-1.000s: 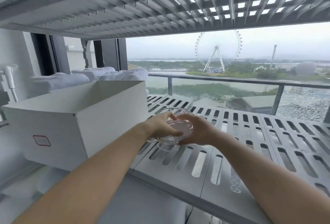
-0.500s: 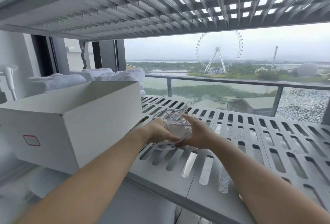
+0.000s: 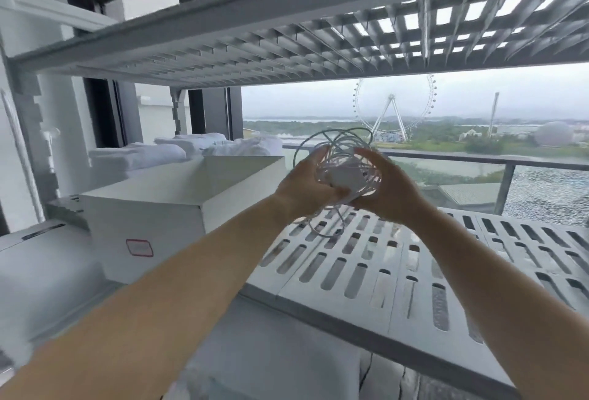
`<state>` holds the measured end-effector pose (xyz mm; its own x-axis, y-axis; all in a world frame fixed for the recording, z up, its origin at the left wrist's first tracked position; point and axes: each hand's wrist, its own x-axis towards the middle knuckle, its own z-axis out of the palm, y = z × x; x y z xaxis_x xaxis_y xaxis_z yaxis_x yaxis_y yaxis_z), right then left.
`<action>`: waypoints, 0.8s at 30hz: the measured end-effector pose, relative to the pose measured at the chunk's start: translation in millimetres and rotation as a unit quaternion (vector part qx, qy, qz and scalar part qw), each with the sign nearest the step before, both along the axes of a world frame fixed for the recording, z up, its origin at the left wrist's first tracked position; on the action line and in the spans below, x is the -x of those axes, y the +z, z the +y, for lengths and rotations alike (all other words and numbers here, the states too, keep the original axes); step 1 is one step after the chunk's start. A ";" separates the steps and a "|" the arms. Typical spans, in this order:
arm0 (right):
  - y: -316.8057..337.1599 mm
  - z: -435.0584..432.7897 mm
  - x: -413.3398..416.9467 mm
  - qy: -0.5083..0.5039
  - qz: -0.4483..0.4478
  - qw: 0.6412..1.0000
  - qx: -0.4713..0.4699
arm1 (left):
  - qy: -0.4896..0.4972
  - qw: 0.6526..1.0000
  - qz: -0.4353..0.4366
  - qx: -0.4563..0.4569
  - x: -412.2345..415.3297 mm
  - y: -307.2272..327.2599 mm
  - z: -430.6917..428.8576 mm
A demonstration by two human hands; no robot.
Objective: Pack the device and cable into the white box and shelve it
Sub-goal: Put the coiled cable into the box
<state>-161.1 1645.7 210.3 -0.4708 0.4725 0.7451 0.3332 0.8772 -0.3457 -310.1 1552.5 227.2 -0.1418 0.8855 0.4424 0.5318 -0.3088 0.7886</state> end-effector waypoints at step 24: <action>43.3 -123.3 180.9 0.073 0.020 0.987 0.142 | 0.097 0.995 -0.018 -0.005 196.2 42.4 -117.6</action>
